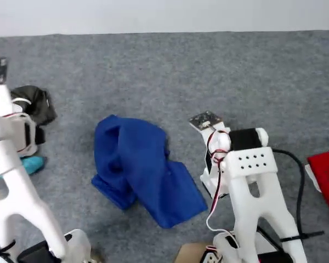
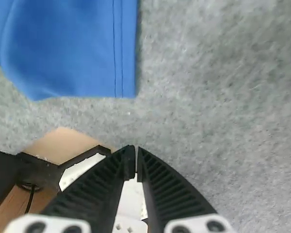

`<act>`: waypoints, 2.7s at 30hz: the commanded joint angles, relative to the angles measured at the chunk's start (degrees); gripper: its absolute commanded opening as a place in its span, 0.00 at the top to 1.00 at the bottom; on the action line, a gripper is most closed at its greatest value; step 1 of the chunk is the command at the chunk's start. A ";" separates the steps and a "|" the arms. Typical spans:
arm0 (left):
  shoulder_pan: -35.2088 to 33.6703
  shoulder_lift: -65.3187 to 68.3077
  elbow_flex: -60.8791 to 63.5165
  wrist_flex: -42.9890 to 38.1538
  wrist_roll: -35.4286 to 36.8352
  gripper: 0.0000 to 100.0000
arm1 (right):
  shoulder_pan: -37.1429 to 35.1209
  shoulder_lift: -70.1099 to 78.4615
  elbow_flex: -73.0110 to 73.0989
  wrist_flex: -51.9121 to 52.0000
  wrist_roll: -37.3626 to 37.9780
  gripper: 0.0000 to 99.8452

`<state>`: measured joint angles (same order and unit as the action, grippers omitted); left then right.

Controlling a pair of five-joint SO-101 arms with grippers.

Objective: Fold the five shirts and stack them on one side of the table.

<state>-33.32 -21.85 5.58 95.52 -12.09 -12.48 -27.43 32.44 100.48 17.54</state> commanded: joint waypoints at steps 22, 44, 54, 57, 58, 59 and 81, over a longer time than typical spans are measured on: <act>-1.93 -0.70 27.12 -27.25 -0.18 0.79 | -18.24 22.11 0.00 -12.70 -4.31 0.84; -1.67 -0.35 28.18 -29.71 -0.26 0.79 | -15.43 37.23 -1.23 -22.11 -5.80 0.84; -1.85 -0.53 28.35 -29.63 -0.26 0.79 | -20.00 46.99 -2.29 -21.67 -5.36 0.99; -1.85 -0.62 28.35 -29.63 -0.26 0.79 | -18.68 46.37 -4.75 -18.86 -5.36 0.99; -1.85 -0.62 28.35 -29.63 -0.26 0.79 | -18.07 45.85 -5.89 -17.71 -5.19 0.99; -1.85 -0.62 28.35 -29.63 -0.26 0.79 | -17.36 45.05 -7.30 -16.57 -4.57 0.99; -1.49 -0.70 28.18 -29.27 -0.26 0.79 | -3.38 32.66 -68.48 0.84 28.40 0.99</act>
<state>-35.08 -21.76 34.24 67.03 -12.09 -17.58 8.44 -22.07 99.87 41.27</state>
